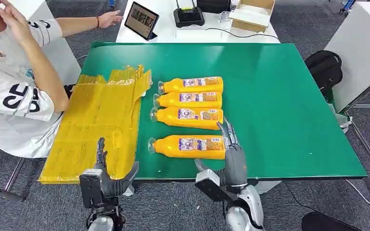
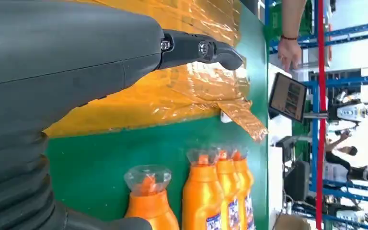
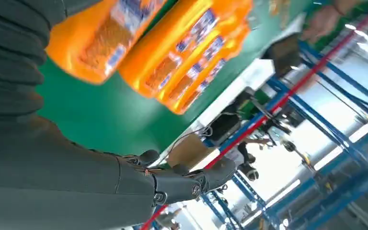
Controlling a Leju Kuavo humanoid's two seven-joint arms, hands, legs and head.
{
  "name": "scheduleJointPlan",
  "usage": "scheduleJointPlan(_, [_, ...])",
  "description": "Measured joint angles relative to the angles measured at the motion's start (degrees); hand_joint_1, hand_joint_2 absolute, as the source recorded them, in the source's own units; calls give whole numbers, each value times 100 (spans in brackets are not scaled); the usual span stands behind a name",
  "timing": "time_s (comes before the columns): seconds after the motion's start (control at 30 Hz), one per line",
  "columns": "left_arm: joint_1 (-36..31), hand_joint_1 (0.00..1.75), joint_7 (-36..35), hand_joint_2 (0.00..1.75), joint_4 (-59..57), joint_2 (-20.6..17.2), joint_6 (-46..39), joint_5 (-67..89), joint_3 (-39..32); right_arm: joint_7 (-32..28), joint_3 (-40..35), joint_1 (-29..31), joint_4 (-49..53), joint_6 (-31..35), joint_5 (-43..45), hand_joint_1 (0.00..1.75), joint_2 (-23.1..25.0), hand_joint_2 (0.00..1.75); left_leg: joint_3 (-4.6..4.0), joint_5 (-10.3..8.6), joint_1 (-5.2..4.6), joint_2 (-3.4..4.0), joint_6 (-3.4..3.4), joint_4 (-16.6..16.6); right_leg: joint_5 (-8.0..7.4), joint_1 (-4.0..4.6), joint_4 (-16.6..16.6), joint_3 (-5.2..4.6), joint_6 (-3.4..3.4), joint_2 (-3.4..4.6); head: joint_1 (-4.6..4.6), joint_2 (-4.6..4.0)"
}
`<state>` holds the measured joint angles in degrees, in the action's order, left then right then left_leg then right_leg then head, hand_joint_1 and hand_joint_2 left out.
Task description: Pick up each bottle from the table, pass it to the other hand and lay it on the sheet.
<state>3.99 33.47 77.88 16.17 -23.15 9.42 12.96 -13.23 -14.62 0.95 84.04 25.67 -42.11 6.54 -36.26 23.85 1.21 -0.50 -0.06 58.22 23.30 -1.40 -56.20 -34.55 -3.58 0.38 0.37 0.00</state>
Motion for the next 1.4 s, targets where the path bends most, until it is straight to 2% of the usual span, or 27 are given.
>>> scheduleJointPlan(0.13, [-36,0,-77,175,0,37,96,83,-48,666,0,532,-355,-565,-410,0,-129,175,0,-1,1,-1,-1,0,-1,1,-1,0,1,-1,0,0])
scheduleJointPlan(0.43, [-67,0,-134,175,0,81,236,204,-142,1109,-105,1169,-1089,-919,-506,0,-208,175,-3,1,1,-1,-1,0,3,1,-2,-2,-2,-1,0,0])
scheduleJointPlan(0.7, [-193,0,-173,175,-46,81,350,256,-221,1046,-277,1484,-1834,-1395,-274,0,-245,175,-3,0,1,-2,-1,0,2,1,-2,-1,-2,-1,-2,0])
scheduleJointPlan(1.03, [-238,0,-175,175,-103,81,383,256,-247,987,-383,1575,-2197,-1466,-235,0,-249,175,-4,1,1,-2,-1,0,3,1,-3,-3,-2,-1,-2,0])
scheduleJointPlan(1.4, [-357,0,-195,175,-317,81,448,239,-310,1107,-536,1953,-2988,-1669,-230,0,-271,175,-2,-1,1,-2,-2,1,1,1,-3,-1,-2,-1,-2,0])
